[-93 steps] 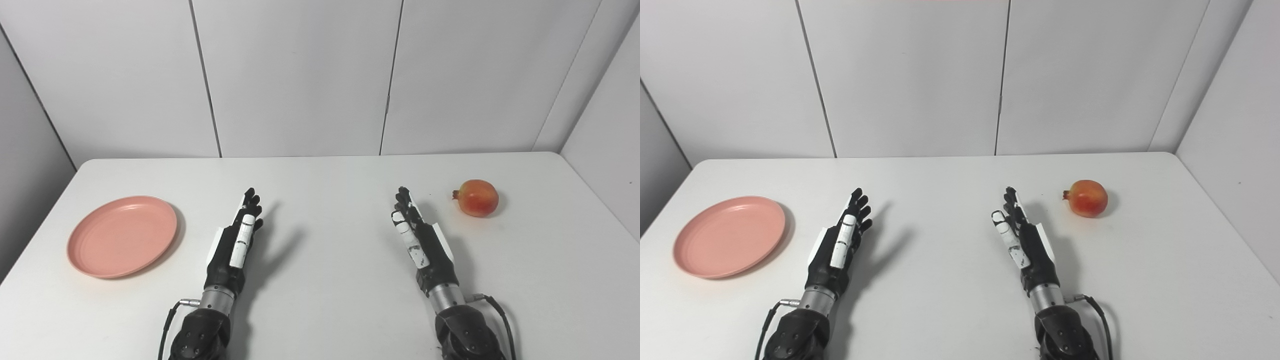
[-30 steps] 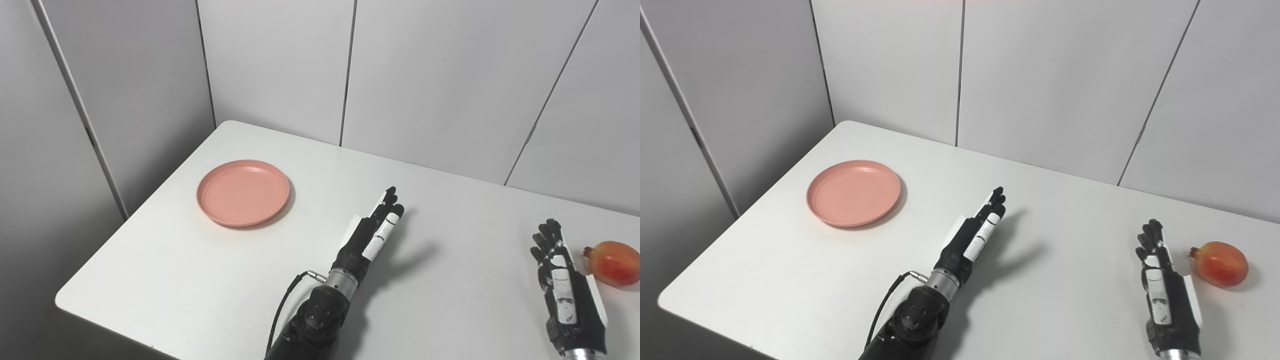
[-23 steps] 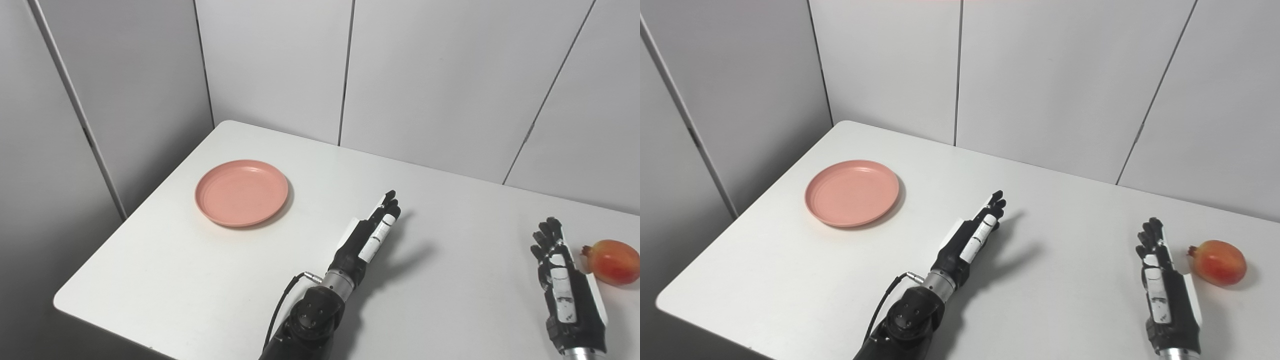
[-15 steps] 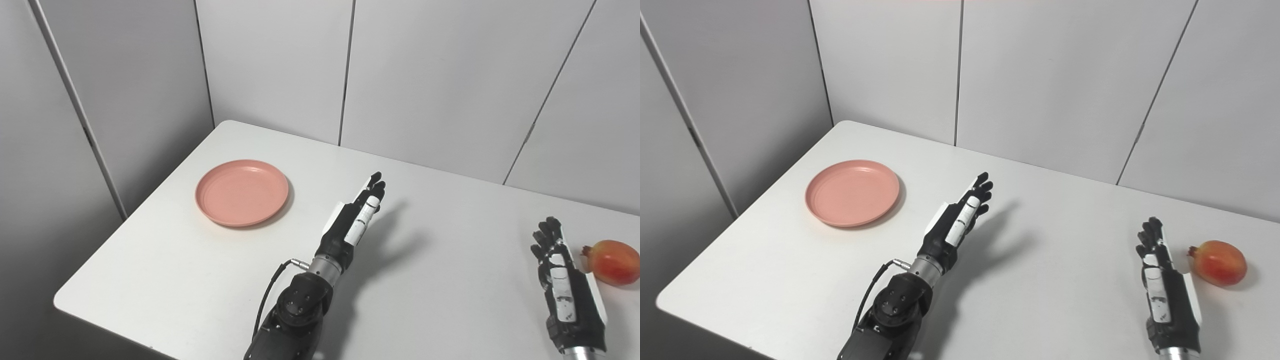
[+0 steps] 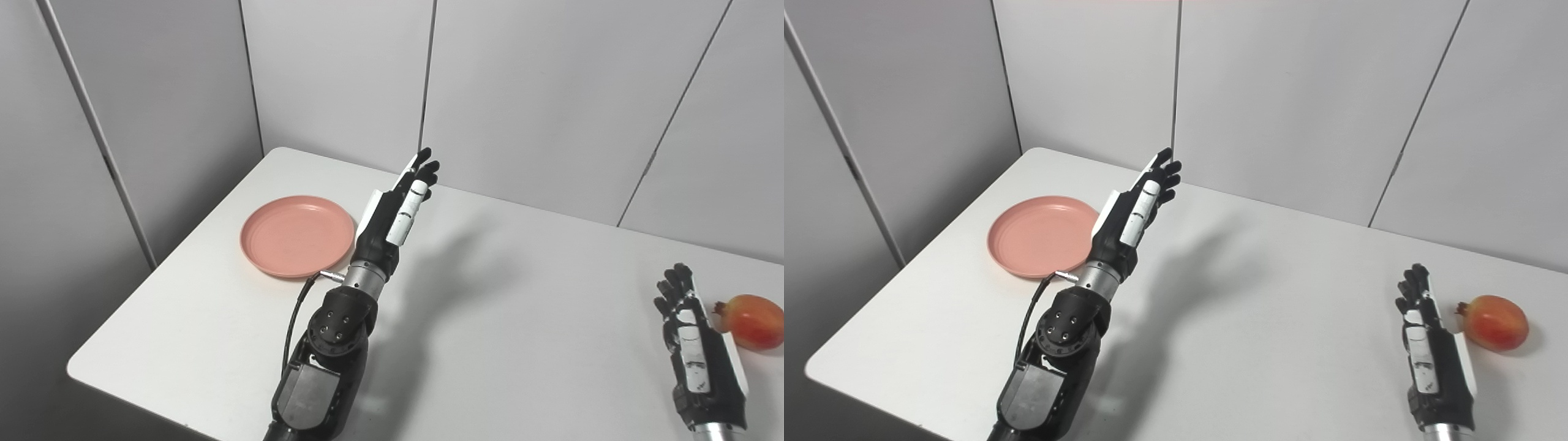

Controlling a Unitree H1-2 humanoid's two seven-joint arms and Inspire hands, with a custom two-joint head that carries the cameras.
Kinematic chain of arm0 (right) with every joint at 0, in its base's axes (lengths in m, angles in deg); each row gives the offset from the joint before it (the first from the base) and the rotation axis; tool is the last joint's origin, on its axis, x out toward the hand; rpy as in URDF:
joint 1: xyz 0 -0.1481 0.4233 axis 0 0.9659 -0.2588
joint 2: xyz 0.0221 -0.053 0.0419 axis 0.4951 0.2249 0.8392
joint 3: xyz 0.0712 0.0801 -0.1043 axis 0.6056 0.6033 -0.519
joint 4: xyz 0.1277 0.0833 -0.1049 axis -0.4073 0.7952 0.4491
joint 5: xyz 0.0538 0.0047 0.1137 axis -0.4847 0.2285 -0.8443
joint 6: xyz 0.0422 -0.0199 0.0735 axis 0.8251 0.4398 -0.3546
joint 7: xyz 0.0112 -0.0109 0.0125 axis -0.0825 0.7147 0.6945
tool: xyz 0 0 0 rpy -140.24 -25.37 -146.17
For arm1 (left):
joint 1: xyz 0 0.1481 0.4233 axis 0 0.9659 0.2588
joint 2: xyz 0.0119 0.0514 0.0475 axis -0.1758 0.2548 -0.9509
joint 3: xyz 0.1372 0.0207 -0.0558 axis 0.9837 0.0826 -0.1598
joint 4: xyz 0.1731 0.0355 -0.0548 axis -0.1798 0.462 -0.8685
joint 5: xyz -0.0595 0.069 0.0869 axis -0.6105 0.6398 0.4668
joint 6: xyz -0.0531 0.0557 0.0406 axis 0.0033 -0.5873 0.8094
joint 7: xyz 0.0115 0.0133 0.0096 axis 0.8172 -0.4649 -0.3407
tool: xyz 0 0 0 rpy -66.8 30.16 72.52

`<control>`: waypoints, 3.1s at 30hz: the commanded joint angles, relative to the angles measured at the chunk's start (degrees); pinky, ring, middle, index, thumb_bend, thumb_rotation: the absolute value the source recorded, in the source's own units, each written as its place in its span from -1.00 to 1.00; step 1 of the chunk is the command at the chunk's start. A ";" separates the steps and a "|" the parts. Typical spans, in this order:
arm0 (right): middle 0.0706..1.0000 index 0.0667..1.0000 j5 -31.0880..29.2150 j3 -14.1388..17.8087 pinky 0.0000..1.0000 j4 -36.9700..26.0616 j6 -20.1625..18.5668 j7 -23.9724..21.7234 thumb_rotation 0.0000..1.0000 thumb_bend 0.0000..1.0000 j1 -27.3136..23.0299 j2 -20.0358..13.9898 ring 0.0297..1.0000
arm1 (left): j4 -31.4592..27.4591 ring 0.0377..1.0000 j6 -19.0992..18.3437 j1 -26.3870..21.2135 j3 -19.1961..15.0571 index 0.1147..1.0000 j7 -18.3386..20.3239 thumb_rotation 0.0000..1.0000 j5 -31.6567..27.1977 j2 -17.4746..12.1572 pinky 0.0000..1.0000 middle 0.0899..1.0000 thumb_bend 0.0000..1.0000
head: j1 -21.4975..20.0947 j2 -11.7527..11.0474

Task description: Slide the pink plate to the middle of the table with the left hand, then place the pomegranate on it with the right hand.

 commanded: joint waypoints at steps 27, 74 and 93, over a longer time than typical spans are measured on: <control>1.00 1.00 -0.17 0.57 1.00 5.26 3.51 -0.24 0.85 0.19 0.53 0.39 1.00 | 6.07 0.63 5.62 -5.60 -12.64 0.56 -8.41 1.00 -2.56 -7.41 0.65 0.59 0.34 | 0.49 -1.65; 1.00 1.00 -0.59 0.52 1.00 4.28 2.57 -0.30 0.86 0.13 0.68 0.24 1.00 | 14.61 0.72 4.23 -1.47 -20.21 0.67 -7.70 1.00 -9.42 -19.56 0.65 0.71 0.36 | 1.91 -1.70; 1.00 1.00 -0.49 0.46 1.00 3.25 1.58 -0.09 0.87 0.15 0.90 0.41 1.00 | 25.43 0.74 9.85 -2.68 -18.58 0.70 -6.35 1.00 -10.11 -21.20 0.69 0.72 0.35 | 1.78 -1.62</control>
